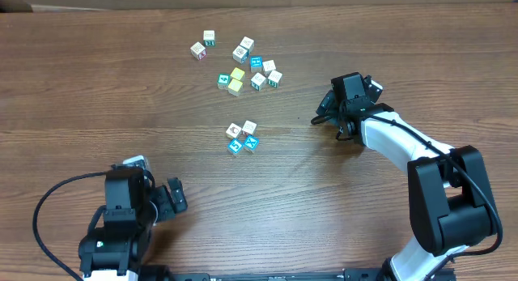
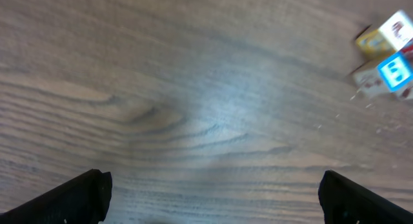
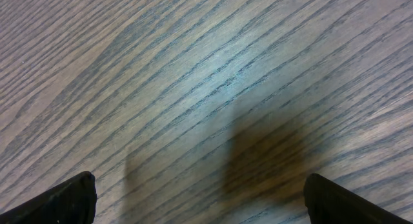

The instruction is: Form a circle

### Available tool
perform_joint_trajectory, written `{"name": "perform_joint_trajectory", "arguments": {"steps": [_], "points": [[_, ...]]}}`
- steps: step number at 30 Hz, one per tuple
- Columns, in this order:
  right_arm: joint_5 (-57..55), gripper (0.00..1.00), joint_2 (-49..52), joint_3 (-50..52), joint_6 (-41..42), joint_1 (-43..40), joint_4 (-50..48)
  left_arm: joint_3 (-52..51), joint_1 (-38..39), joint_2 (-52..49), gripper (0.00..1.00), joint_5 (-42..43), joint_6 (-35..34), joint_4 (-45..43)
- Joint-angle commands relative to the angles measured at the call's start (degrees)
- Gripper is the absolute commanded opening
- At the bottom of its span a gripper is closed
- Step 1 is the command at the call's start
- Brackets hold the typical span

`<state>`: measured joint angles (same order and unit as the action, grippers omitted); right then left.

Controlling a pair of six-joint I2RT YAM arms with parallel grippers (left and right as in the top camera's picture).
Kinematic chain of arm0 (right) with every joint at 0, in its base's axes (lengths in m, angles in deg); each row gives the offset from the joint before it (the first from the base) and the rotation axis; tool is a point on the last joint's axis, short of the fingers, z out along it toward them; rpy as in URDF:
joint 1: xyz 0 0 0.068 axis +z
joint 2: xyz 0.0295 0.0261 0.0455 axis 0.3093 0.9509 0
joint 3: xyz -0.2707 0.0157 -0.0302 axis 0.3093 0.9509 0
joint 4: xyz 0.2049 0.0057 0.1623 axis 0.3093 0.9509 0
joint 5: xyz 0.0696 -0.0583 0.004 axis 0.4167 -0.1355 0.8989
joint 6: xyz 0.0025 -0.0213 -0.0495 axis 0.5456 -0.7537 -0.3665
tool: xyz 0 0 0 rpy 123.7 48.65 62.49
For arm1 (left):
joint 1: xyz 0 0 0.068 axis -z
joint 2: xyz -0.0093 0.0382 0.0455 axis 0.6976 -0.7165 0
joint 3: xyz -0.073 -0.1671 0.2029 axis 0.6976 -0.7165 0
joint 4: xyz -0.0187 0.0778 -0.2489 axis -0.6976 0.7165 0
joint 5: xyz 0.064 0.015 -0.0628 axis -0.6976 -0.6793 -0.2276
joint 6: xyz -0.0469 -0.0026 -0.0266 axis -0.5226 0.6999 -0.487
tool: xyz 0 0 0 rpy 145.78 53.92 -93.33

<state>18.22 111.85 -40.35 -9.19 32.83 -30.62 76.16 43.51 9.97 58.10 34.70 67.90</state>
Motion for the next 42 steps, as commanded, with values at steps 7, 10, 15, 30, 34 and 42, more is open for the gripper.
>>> {"name": "perform_joint_trajectory", "arguments": {"steps": [7,10,15,30,34,42], "points": [[-0.39,1.0,-1.66,-1.07,0.02,0.0,-0.33,-6.56,0.44,3.41,1.0,0.42,-0.52,-9.05],[-0.39,1.0,-1.66,-1.07,0.02,0.0,-0.33,-7.26,0.44,3.8,1.0,0.42,-0.52,-9.03],[-0.39,1.0,-1.66,-1.07,0.02,0.0,-0.33,-7.58,0.44,3.78,1.0,0.42,-0.52,-7.63],[-0.39,1.0,-1.66,-1.07,0.02,0.0,-0.33,-14.05,0.44,8.26,1.0,0.42,-0.52,-38.07],[-0.39,1.0,-1.66,-1.07,0.02,0.0,-0.33,-15.47,0.44,11.67,1.0,0.42,-0.52,-41.64],[-0.39,1.0,-1.66,-1.07,0.02,0.0,-0.33,-19.17,0.37,18.47,1.0,0.42,-0.52,-46.88]]}}
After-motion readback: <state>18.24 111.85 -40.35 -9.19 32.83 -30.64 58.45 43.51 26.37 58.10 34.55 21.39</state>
